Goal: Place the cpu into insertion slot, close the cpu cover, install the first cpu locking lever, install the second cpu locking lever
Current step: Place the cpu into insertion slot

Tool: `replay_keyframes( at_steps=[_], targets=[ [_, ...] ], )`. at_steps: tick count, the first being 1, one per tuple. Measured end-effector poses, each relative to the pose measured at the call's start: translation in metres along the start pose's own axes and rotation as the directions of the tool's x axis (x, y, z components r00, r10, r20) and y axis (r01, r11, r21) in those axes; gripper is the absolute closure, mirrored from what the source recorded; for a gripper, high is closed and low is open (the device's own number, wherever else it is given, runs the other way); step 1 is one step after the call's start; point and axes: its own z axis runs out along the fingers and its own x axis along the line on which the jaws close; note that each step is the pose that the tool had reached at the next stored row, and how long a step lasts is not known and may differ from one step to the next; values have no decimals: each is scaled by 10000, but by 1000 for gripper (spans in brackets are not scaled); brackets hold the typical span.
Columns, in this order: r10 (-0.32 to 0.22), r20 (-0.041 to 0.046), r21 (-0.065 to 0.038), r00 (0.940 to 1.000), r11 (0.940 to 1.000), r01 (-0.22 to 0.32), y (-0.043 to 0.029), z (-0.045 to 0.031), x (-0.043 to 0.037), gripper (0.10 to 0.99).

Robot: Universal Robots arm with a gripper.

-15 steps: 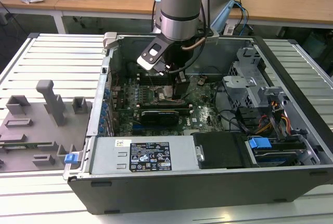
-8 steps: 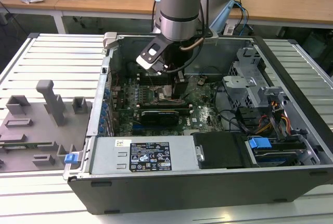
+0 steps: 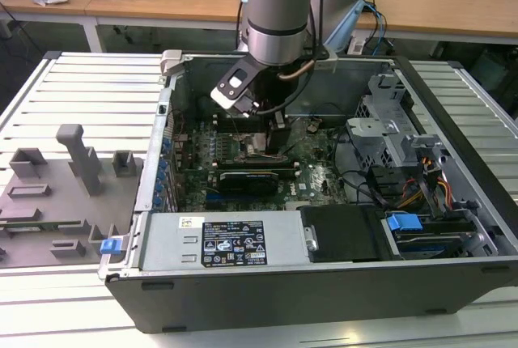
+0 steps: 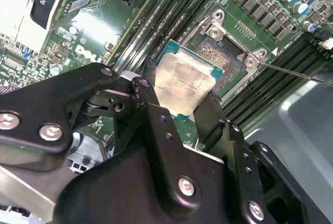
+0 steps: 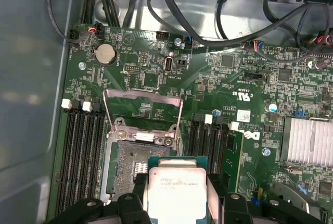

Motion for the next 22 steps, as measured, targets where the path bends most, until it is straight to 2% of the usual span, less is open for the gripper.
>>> replay_keyframes(
  at_steps=[5,22],
  targets=[
    [410,19,-12,9992,9992,-410,-16,9,3,549],
    [411,19,-13,9992,9992,-411,-36,30,29,549]
  ],
)
